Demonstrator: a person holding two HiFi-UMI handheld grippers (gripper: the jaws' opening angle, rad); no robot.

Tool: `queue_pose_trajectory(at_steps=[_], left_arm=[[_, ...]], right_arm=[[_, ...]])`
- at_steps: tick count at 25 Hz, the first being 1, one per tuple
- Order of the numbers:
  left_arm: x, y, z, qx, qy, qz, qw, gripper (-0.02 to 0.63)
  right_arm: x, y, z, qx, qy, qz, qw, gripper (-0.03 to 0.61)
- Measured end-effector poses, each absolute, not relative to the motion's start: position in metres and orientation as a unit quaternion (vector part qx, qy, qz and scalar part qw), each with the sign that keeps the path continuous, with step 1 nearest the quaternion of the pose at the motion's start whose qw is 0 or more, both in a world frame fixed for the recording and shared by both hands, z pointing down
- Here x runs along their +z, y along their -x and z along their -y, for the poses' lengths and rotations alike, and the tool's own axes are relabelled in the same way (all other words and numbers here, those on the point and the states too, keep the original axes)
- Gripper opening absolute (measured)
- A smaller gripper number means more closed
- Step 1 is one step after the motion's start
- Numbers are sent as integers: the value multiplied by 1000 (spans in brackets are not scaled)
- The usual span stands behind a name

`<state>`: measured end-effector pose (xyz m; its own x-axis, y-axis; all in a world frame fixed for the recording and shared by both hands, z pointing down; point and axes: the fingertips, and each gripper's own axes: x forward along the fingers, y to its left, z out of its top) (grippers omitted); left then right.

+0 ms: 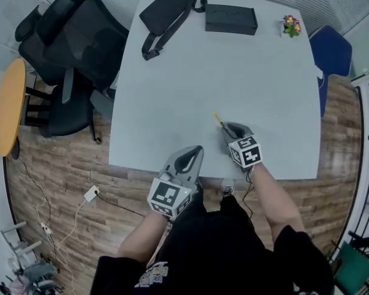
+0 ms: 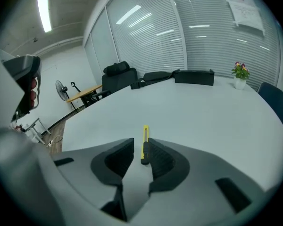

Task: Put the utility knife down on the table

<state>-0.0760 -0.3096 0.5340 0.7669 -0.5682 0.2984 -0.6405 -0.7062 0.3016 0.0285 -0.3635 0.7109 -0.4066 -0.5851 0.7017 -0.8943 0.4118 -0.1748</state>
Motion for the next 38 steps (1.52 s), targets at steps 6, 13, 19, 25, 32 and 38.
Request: queue_pose_trajectory(at_steps=[6,13,19,25,32,38], left_arm=[[518,61,296,82,-920,338,180,6],[489,27,271,60,-920,357,146,6],[450,12,240,26,-907,401,124,6],[427,24,206,4,-885,451,112,5],[414,53,167,-6,-872,478,109,6],[410,86,131,-7,-879,466,104,6]], right_arm=[[635,-32,363,240,-470,825,200,77],[528,-57,341,165,-464,865,98,3],[441,-66,292,118,-412,903,21,3],[394,-60,243,82,-362,929,-9,3],[389,-30,207,81,-336,938,-12,3],[401,4,168,89,-353,931,0,3]])
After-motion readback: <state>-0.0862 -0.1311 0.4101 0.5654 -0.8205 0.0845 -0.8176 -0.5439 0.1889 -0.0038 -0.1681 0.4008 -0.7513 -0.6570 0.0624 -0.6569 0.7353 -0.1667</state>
